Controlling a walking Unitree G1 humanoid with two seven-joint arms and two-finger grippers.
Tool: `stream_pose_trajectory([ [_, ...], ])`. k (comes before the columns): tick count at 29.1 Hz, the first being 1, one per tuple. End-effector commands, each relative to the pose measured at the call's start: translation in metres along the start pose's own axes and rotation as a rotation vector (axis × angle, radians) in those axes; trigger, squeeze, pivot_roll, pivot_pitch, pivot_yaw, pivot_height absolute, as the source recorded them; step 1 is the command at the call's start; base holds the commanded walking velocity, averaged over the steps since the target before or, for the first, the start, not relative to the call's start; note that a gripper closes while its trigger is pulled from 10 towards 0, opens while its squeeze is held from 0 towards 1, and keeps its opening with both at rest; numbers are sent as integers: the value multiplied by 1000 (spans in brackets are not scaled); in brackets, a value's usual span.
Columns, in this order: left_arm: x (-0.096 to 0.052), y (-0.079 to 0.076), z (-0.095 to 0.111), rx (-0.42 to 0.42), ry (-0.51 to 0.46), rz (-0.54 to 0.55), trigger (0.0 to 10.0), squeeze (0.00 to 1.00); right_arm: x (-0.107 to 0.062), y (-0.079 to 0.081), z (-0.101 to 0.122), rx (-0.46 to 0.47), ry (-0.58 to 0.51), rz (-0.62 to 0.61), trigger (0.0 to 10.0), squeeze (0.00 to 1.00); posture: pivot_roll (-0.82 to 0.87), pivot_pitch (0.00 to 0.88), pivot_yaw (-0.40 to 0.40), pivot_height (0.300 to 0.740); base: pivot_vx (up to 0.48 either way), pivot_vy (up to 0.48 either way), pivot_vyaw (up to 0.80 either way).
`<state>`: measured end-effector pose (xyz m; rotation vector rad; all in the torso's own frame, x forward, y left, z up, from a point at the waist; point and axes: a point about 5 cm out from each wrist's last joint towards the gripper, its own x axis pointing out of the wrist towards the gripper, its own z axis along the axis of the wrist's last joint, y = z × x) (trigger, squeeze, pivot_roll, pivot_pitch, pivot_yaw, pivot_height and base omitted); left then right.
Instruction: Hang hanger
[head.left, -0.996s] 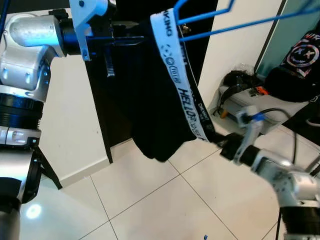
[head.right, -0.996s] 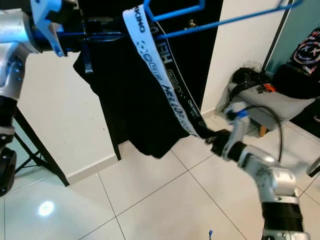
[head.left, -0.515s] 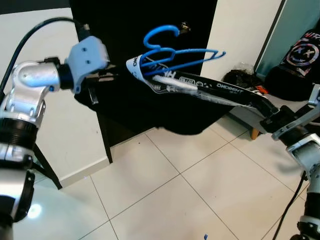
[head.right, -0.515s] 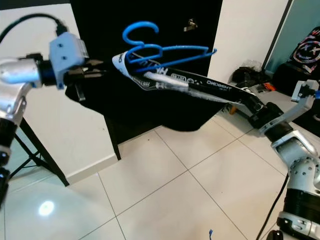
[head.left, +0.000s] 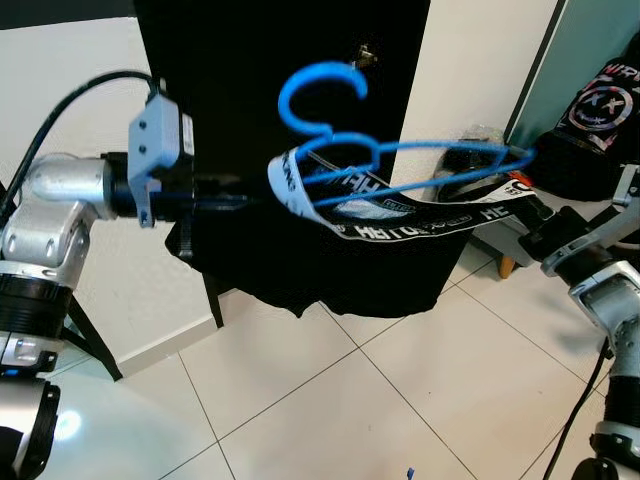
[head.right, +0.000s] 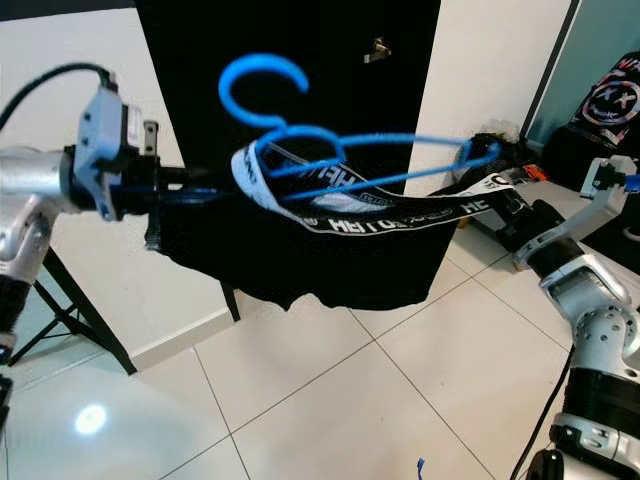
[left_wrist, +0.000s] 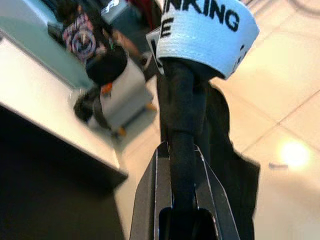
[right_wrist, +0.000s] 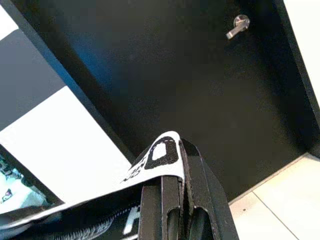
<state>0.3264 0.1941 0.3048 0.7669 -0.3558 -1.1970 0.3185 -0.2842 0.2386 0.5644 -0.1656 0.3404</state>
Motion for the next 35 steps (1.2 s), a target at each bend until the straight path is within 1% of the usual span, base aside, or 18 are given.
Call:
stream_pose_trajectory([
  [1,-3,-3,-6,11,52,-20,10000,0,-1,-1,9,7,-36,-2,0,0,42,19,-21,740,0,0,0],
  [3,-4,-4,-8,12,64,-24,10000,0,-1,-1,10,6,-41,-3,0,0,42,17,-21,740,0,0,0],
  [4,-4,-4,-10,26,82,-19,10000,0,-1,0,11,7,-45,-2,0,0,42,17,-21,740,0,0,0],
  [5,-5,-4,-14,53,122,-4,10000,0,0,1,14,6,-50,2,0,0,38,15,-21,740,0,0,0],
  [8,-5,-4,-16,59,133,4,10000,0,0,2,15,5,-52,8,0,0,38,14,-21,740,0,0,0],
  [11,-6,-1,-21,78,170,33,10000,0,2,7,16,-5,-43,36,0,0,36,11,-22,740,0,0,0],
  [18,-6,4,-23,91,180,82,10000,0,4,15,15,-17,-24,77,0,0,37,9,-22,740,0,0,0],
  [20,-6,4,-23,91,180,82,10000,0,4,15,15,-17,-24,77,0,0,37,9,-22,740,0,0,0],
  [22,-5,7,-23,106,184,114,10000,0,6,23,13,-37,1,112,0,0,36,8,-22,740,0,0,0],
  [23,-5,7,-23,106,184,114,10000,0,6,23,13,-37,1,112,0,0,36,8,-22,740,0,0,0],
  [24,-1,10,-23,119,194,155,10000,0,12,31,10,-56,29,128,0,0,36,10,-22,740,0,0,0],
  [25,-1,10,-23,119,194,155,10000,0,12,31,10,-56,29,128,0,0,36,10,-22,740,0,0,0],
  [27,5,13,-24,122,200,203,10000,0,18,39,7,-77,58,137,0,0,37,11,-21,740,0,0,0],
  [28,5,13,-24,122,200,203,10000,0,18,39,7,-77,58,137,0,0,37,11,-21,740,0,0,0],
  [30,13,12,-27,112,200,246,10000,0,26,50,5,-91,72,152,0,0,35,12,-21,740,0,0,0],
  [32,13,12,-27,112,200,246,10000,0,26,50,5,-91,72,152,0,0,35,12,-21,740,0,0,0],
  [34,27,6,-33,63,197,299,10000,0,36,67,4,-108,76,196,0,0,35,13,-22,740,0,0,0],
  [35,27,6,-33,63,197,299,10000,0,36,67,4,-108,76,196,0,0,35,13,-22,740,0,0,0],
])
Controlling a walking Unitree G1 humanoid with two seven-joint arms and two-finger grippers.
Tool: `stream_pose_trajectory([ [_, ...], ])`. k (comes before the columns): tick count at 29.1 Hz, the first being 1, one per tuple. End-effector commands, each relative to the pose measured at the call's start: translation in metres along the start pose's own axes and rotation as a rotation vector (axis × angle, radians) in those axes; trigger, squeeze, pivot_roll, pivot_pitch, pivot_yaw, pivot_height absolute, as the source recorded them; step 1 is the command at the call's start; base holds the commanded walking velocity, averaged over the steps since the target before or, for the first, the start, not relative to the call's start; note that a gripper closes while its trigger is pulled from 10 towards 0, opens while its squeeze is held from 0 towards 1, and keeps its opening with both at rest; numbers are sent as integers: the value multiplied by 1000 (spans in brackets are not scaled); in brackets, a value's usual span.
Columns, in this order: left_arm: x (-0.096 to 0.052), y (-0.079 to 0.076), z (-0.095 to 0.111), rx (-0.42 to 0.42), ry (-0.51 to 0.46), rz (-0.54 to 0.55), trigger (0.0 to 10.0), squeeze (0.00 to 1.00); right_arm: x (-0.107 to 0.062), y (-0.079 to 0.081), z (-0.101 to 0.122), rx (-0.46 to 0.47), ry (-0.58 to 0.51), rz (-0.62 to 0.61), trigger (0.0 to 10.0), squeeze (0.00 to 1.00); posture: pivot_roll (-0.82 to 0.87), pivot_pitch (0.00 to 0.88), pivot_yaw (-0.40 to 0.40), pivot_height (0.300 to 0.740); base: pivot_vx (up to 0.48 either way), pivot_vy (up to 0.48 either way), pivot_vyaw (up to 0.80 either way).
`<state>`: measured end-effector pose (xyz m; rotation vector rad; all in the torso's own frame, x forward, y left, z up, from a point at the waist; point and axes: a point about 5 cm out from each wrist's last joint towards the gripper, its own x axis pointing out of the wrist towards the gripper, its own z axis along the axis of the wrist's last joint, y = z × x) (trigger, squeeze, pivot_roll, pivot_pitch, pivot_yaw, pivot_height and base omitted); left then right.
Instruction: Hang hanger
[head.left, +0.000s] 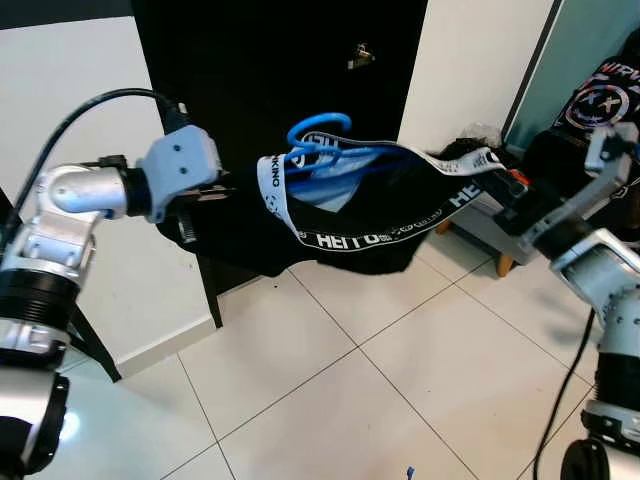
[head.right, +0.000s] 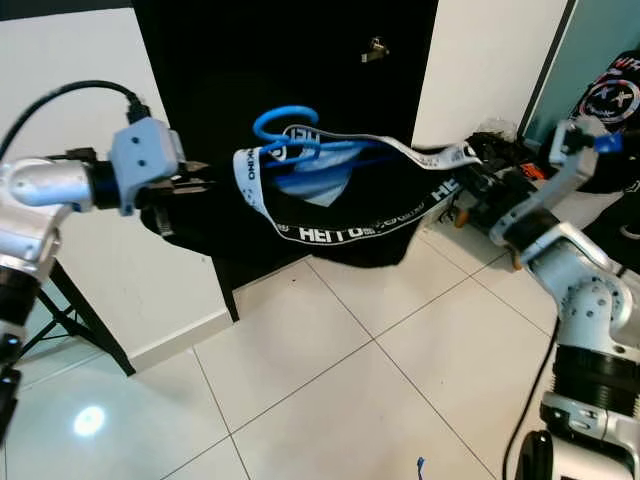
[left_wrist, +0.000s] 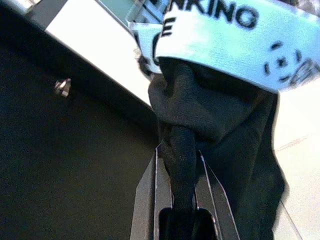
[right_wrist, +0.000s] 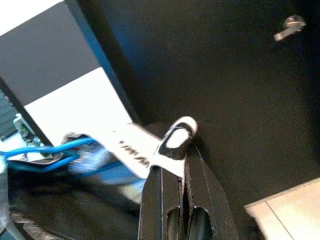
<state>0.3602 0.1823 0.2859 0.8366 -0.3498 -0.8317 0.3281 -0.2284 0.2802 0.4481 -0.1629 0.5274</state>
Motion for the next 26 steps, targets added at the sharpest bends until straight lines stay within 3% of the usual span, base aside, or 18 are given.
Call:
stream_pose_trajectory([
  [1,7,-9,-4,-23,26,17,10000,0,7,12,3,-22,4,38,0,0,34,13,-24,740,0,0,0],
  [8,17,-30,-12,-57,57,12,10000,0,12,20,5,-33,7,60,0,0,31,14,-26,740,0,0,0],
  [14,24,-50,-32,-159,192,28,10000,0,12,33,-14,-35,97,114,0,0,28,19,-20,740,0,0,0],
  [17,24,-53,-41,-209,241,53,10000,0,11,36,-22,-39,135,132,0,0,28,21,-21,740,0,0,0],
  [21,18,-60,-59,-359,360,118,10000,0,3,54,-40,-81,254,251,0,0,24,23,-21,740,0,0,0],
  [26,17,-58,-60,-384,362,144,10000,0,-1,59,-47,-110,306,285,0,0,25,23,-22,740,0,0,0],
])
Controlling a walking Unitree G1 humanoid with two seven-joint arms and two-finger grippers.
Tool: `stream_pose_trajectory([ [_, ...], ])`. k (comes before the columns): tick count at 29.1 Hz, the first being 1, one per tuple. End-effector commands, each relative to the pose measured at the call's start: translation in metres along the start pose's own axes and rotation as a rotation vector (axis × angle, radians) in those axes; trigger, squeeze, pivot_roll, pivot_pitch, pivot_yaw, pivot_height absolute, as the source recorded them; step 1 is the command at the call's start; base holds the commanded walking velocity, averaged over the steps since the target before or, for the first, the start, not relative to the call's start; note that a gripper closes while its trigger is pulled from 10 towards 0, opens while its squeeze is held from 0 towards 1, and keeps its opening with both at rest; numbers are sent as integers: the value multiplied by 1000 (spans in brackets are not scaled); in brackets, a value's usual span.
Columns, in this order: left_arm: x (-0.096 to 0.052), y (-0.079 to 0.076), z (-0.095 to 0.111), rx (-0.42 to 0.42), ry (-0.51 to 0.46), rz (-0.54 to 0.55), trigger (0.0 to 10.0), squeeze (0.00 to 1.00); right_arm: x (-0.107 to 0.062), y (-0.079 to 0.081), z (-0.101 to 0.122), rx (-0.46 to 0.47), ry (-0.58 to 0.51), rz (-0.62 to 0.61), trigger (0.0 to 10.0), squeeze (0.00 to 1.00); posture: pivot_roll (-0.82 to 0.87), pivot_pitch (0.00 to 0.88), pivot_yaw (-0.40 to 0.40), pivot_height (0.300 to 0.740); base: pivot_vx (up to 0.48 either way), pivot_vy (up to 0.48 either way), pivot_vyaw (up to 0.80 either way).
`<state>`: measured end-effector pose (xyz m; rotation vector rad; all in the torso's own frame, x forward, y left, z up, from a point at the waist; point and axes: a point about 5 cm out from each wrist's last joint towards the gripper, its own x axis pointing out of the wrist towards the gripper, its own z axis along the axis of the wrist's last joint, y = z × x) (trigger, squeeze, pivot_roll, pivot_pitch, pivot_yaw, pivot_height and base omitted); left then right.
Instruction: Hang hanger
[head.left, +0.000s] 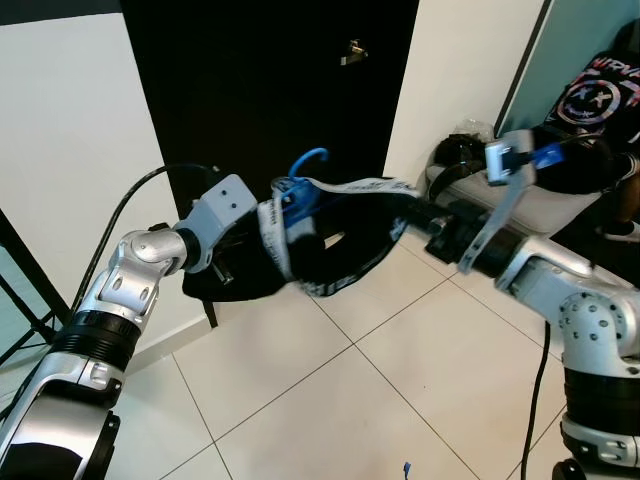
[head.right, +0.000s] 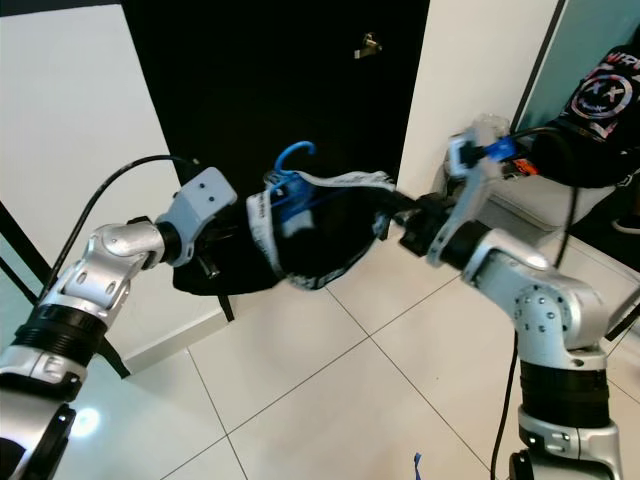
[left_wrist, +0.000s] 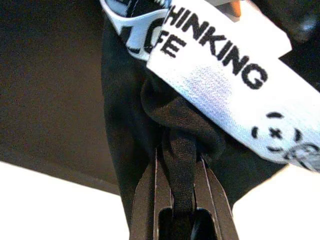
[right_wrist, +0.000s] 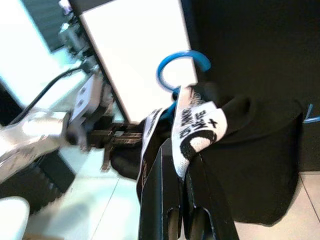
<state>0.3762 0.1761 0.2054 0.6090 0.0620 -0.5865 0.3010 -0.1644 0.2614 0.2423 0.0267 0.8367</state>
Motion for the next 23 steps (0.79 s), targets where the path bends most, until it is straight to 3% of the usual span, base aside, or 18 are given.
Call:
stream_pose_trajectory([
  [1,-2,4,-1,-44,-7,31,10000,0,-1,2,-8,-25,61,-1,0,0,25,23,-22,740,0,0,0],
  [4,-5,11,2,-62,-20,55,10000,0,-2,-4,-15,-51,104,-51,0,0,25,23,-22,740,0,0,0],
  [6,-11,20,7,-79,-51,73,10000,0,-6,-20,-22,-74,150,-174,10000,0,25,24,-21,740,0,0,0],
  [7,-11,20,7,-79,-51,73,10000,0,-6,-20,-22,-74,150,-174,10000,0,25,24,-21,740,0,0,0],
  [8,-12,21,8,-85,-62,75,10000,0,-7,-25,-24,-70,158,-209,10000,871,25,24,-21,740,0,0,0],
  [9,-13,21,10,-87,-79,63,10000,0,-9,-31,-27,-78,175,-254,10000,969,26,23,-22,740,0,0,0],
  [15,-20,14,18,-113,-139,-7,10000,0,-17,-45,-32,-103,211,-361,10000,1000,27,23,-25,740,0,0,0],
  [23,-27,7,16,-112,-140,-106,10000,0,-23,-49,-27,-108,157,-369,10000,1000,28,20,-25,740,0,0,0],
])
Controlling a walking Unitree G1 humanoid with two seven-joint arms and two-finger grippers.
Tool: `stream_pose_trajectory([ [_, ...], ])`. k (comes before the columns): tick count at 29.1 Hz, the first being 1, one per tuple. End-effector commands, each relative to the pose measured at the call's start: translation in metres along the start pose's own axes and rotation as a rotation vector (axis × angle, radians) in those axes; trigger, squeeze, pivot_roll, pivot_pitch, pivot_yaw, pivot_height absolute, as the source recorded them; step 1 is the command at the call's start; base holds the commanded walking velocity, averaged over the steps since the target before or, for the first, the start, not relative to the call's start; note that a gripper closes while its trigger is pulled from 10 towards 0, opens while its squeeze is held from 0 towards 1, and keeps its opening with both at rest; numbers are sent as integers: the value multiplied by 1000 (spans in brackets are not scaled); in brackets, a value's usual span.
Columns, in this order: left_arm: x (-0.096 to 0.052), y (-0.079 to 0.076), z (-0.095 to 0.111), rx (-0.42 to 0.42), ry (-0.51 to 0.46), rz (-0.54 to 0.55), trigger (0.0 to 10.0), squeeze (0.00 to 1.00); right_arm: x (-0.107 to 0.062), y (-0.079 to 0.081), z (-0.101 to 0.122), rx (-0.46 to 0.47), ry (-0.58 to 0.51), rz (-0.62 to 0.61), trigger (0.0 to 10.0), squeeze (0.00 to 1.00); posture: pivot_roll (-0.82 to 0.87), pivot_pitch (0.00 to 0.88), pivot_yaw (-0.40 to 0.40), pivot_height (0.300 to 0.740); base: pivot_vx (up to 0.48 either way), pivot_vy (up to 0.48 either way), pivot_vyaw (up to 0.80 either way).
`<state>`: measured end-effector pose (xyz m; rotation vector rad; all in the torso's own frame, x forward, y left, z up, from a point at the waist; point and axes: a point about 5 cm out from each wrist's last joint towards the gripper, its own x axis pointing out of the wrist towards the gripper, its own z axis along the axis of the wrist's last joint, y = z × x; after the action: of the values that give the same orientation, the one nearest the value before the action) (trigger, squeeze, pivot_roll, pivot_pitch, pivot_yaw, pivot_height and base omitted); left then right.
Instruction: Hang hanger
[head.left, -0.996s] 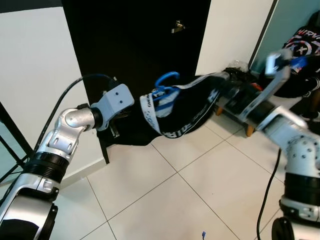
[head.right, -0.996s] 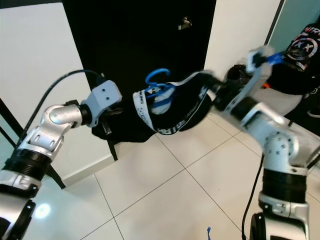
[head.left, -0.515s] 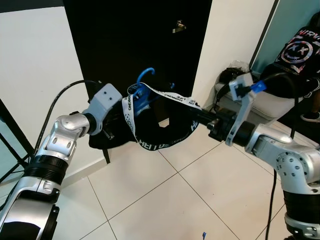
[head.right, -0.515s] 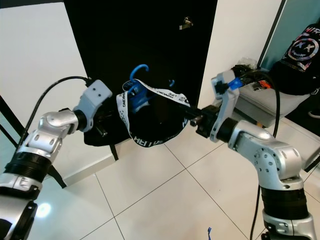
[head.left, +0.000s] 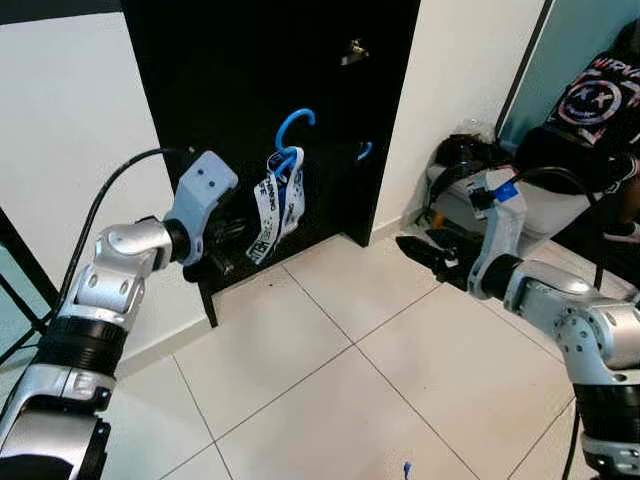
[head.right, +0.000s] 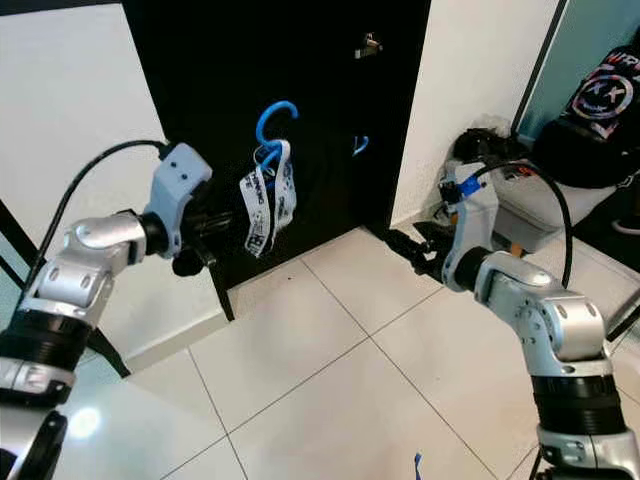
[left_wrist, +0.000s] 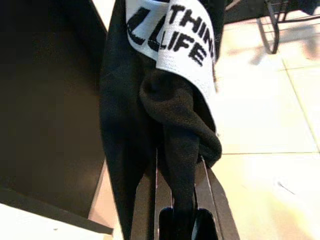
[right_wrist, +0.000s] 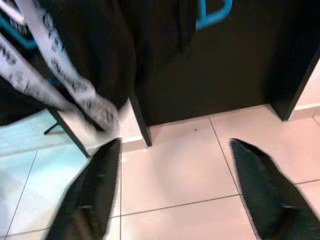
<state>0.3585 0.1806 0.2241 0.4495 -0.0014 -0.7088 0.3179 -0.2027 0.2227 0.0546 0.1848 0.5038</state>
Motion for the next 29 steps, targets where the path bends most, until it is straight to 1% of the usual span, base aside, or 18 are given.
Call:
stream_pose_trajectory([
  [1,-12,4,3,24,-1,-49,10000,0,-5,-12,10,53,-106,-44,10000,1000,28,18,-25,740,0,0,0],
  [2,-12,4,3,24,-1,-49,10000,0,-5,-12,10,53,-106,-44,10000,1000,28,18,-25,740,0,0,0],
  [5,-24,11,11,48,-21,-107,10000,0,-17,-29,30,192,-327,-56,10000,1000,27,16,-26,740,0,0,0],
  [6,-24,11,11,48,-21,-107,10000,0,-17,-29,30,192,-327,-56,10000,1000,27,16,-26,740,0,0,0],
  [8,-29,15,16,56,-41,-125,10000,0,-22,-32,34,224,-379,-41,10000,1000,27,16,-26,740,0,0,0],
  [9,-36,17,22,58,-72,-157,10000,0,-30,-32,38,258,-442,15,10000,1000,29,15,-27,740,0,0,0],
  [11,-36,17,22,58,-72,-157,10000,0,-30,-32,38,258,-442,15,10000,1000,29,15,-27,740,0,0,0],
  [12,-53,21,40,73,-155,-238,10000,0,-48,-24,34,277,-525,193,10000,1000,31,13,-28,740,0,0,0],
  [13,-53,21,40,73,-155,-238,10000,0,-48,-24,34,277,-525,193,10000,1000,31,13,-28,740,0,0,0],
  [14,-60,23,47,78,-186,-267,10000,0,-55,-18,29,271,-533,273,10000,1000,34,10,-28,740,0,0,0],
  [16,-60,23,47,78,-186,-267,10000,0,-55,-18,29,271,-533,273,10000,1000,34,10,-28,740,0,0,0],
  [17,-64,23,54,82,-210,-289,10000,0,-59,-13,22,266,-522,330,10000,843,34,10,-28,740,0,0,0],
  [18,-66,21,61,80,-242,-314,10000,0,-61,-8,15,268,-504,373,10000,0,34,10,-28,740,0,0,0],
  [23,-67,19,65,78,-262,-334,10000,0,-62,-5,11,271,-497,395,10000,0,34,10,-28,740,0,0,0],
  [24,-69,15,72,81,-297,-375,10000,0,-62,-6,9,287,-510,404,10000,0,36,12,-27,740,0,0,0],
  [25,-69,15,72,81,-297,-375,10000,0,-62,-6,9,287,-510,404,10000,0,36,12,-27,740,0,0,0],
  [27,-71,9,82,95,-335,-439,10000,0,-63,-6,12,315,-558,420,10000,0,34,12,-25,740,0,0,0],
  [29,-71,6,85,102,-344,-472,10000,0,-61,-5,14,312,-559,436,10000,0,35,13,-24,740,0,0,0],
])
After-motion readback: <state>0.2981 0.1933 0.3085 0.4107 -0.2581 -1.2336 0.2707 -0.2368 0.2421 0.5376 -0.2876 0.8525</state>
